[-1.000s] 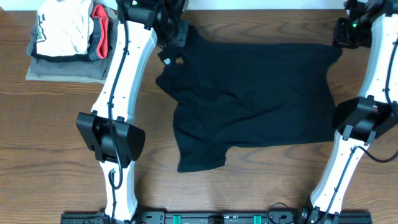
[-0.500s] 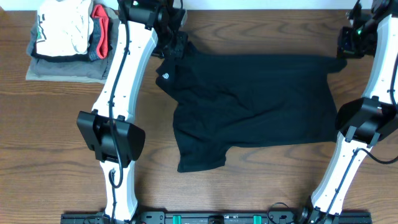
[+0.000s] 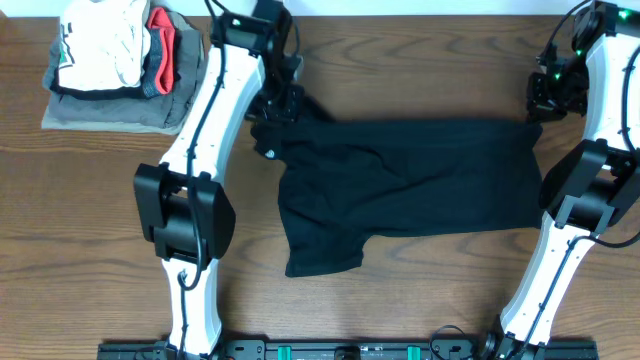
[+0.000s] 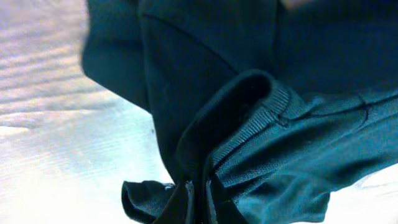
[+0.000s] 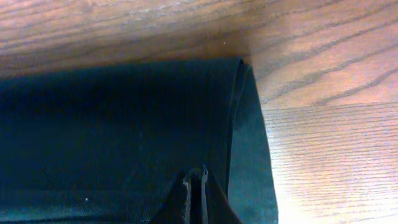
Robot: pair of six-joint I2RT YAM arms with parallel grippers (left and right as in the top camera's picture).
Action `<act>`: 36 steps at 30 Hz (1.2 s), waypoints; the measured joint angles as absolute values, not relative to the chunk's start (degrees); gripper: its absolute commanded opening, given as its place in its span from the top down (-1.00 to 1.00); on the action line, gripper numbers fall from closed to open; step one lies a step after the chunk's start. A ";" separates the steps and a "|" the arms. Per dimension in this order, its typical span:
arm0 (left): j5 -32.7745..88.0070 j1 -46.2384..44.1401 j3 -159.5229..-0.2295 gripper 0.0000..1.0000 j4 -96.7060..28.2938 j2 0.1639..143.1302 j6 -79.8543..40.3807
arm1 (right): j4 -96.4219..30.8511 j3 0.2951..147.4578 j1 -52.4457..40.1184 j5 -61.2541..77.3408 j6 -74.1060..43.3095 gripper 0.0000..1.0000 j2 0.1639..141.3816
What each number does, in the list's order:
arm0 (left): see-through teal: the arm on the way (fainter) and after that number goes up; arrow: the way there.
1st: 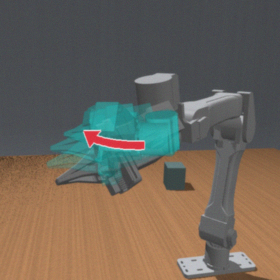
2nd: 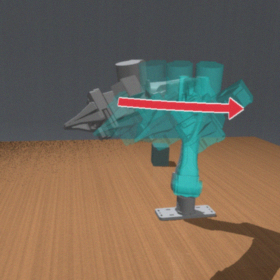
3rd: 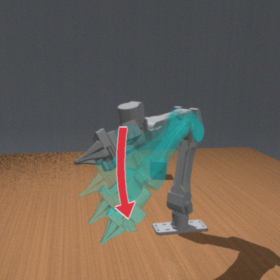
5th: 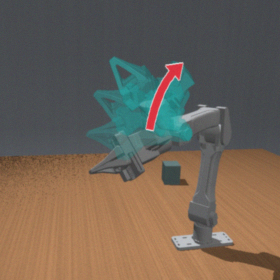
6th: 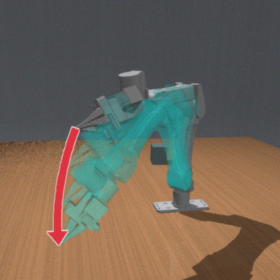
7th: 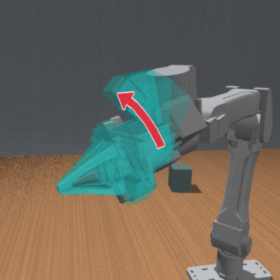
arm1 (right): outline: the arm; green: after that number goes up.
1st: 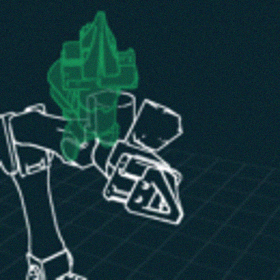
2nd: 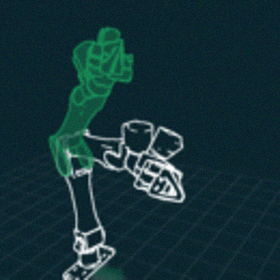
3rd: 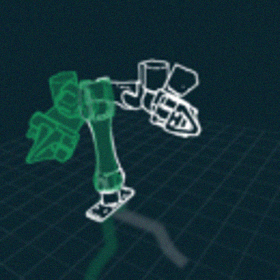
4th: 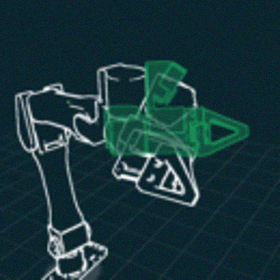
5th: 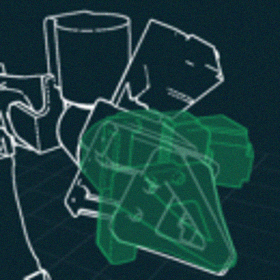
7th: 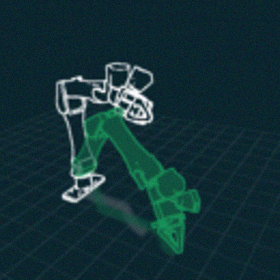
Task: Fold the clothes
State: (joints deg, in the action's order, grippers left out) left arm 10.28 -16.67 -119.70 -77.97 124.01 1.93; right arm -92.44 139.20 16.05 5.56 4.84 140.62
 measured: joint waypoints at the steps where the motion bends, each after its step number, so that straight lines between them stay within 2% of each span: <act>1: 10.28 -17.02 -118.83 0.88 -77.97 124.01 1.93 | -92.42 139.09 16.05 5.54 4.86 0.97 140.62; 10: 10.28 -19.31 -114.28 0.85 -78.37 124.01 2.39 | -89.25 135.70 16.05 5.50 4.89 0.98 140.62; 11: 10.28 -19.31 -114.10 0.67 -78.48 124.01 2.44 | -88.77 134.82 16.05 5.50 4.89 0.98 140.62; 13: 10.20 -19.29 -113.89 0.08 -78.63 124.01 3.16 | -87.33 132.22 16.05 5.48 4.89 0.97 140.62; 15: 10.07 -19.29 -113.82 -0.36 -78.72 124.01 3.03 | -86.02 129.97 16.05 5.37 4.86 0.97 140.62; 17: 10.00 -19.29 -113.82 -0.62 -78.85 124.01 3.16 | -85.19 128.35 16.05 5.32 4.89 0.84 140.62; 20: 9.98 -19.29 -113.80 -0.82 -78.83 124.01 3.27 | -84.01 127.76 16.05 5.17 4.95 0.66 140.62; 25: 8.08 -19.27 -113.80 -0.92 -78.70 124.01 3.46 | -84.20 128.92 16.05 5.17 4.89 0.46 140.62; 36: 4.69 -16.88 -117.38 -0.93 -76.55 123.63 3.46 | -96.29 148.53 16.12 13.15 5.28 0.39 140.62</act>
State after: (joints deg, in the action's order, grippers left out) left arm 4.69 -16.88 -117.38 -76.55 123.63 3.46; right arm -96.29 148.53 16.12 13.15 5.28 140.62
